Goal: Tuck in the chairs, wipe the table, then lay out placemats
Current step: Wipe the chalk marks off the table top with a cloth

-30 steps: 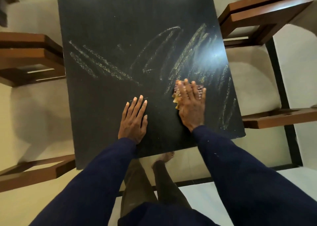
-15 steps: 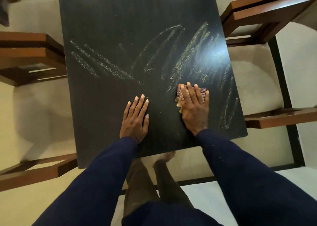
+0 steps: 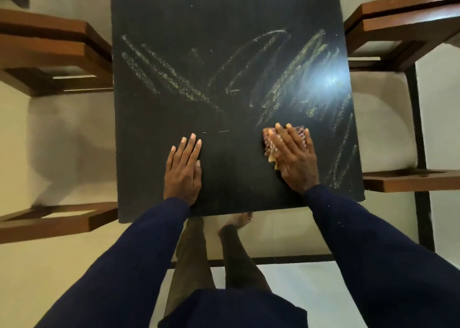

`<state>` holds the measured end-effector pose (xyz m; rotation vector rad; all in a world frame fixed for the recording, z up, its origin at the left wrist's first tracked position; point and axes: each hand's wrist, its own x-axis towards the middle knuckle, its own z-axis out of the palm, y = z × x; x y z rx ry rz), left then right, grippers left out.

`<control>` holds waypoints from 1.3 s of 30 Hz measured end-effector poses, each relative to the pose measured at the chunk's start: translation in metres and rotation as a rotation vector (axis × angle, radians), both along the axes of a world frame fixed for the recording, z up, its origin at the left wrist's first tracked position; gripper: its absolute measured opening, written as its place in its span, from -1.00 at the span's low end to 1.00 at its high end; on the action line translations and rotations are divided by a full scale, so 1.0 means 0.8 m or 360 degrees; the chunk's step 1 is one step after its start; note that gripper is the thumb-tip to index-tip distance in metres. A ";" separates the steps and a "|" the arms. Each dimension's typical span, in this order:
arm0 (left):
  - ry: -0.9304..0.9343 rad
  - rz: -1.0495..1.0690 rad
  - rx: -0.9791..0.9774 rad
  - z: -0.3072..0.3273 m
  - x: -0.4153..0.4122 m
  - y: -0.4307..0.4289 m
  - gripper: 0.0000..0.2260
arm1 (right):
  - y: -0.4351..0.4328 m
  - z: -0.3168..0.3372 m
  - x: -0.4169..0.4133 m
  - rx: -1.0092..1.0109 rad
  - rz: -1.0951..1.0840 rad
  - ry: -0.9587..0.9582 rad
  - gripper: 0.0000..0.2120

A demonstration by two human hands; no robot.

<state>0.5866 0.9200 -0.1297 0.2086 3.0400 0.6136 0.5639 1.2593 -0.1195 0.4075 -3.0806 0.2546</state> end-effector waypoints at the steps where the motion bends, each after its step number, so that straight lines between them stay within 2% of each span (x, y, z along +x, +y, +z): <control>1: -0.0005 -0.0026 -0.0026 0.000 0.004 -0.007 -0.52 | -0.019 -0.002 -0.016 -0.0018 -0.0146 0.0009 -0.43; 3: -0.0025 -0.0049 -0.0083 -0.002 0.003 -0.010 -0.51 | -0.063 -0.007 -0.037 -0.0021 -0.0333 0.0039 -0.47; 5: -0.0056 -0.0043 -0.0123 -0.002 0.002 -0.006 -0.50 | -0.100 -0.014 -0.039 -0.0048 -0.0308 0.0050 -0.45; 9: -0.0032 -0.0074 -0.0169 -0.002 0.003 -0.010 -0.49 | -0.119 -0.011 0.019 -0.0088 0.0244 -0.0075 -0.23; 11: -0.0037 -0.0073 -0.0190 -0.003 0.003 -0.010 -0.48 | -0.091 -0.012 0.055 -0.0056 0.0584 -0.0167 -0.22; 13: -0.0046 -0.0078 -0.0186 -0.003 0.003 -0.007 -0.48 | -0.047 -0.011 0.067 -0.0013 0.0774 -0.0191 -0.23; 15: -0.0018 -0.0081 -0.0187 -0.004 0.003 -0.005 -0.49 | -0.009 -0.008 0.055 0.0015 0.0661 -0.0103 -0.30; 17: 0.0026 -0.0069 -0.0183 -0.004 0.001 -0.006 -0.49 | -0.001 -0.005 0.024 0.0010 0.0298 -0.0034 -0.32; 20: 0.0025 -0.0078 -0.0169 -0.004 0.004 -0.004 -0.48 | -0.045 -0.004 -0.019 0.0010 -0.0265 -0.0008 -0.40; 22: 0.0023 -0.0086 -0.0167 -0.003 0.002 -0.005 -0.48 | -0.090 -0.008 -0.032 0.0006 -0.0378 -0.0005 -0.41; 24: 0.0019 -0.0085 -0.0152 -0.003 0.002 -0.005 -0.48 | -0.126 -0.012 -0.020 -0.0032 -0.0263 -0.0011 -0.35; 27: 0.0003 -0.0097 -0.0124 -0.001 0.002 -0.008 -0.48 | -0.138 -0.012 0.046 -0.0108 0.0183 -0.0101 -0.21; 29: -0.0005 -0.0094 -0.0122 -0.001 0.003 -0.009 -0.48 | -0.110 -0.008 0.094 -0.0053 0.0538 -0.0152 -0.21; 31: -0.0005 -0.0089 -0.0125 -0.002 0.003 -0.009 -0.47 | -0.059 -0.007 0.115 -0.0020 0.0719 -0.0141 -0.27; 33: -0.0011 -0.0092 -0.0124 -0.002 0.002 -0.009 -0.46 | -0.005 -0.003 0.112 -0.0004 0.0537 -0.0104 -0.25; 35: -0.0009 -0.0092 -0.0154 -0.002 0.002 -0.009 -0.44 | 0.032 0.001 0.093 0.0016 0.0129 -0.0110 -0.22; 39: -0.0046 -0.0103 -0.0175 -0.003 0.005 -0.009 -0.41 | 0.010 -0.001 0.040 0.0060 -0.0537 -0.0056 -0.44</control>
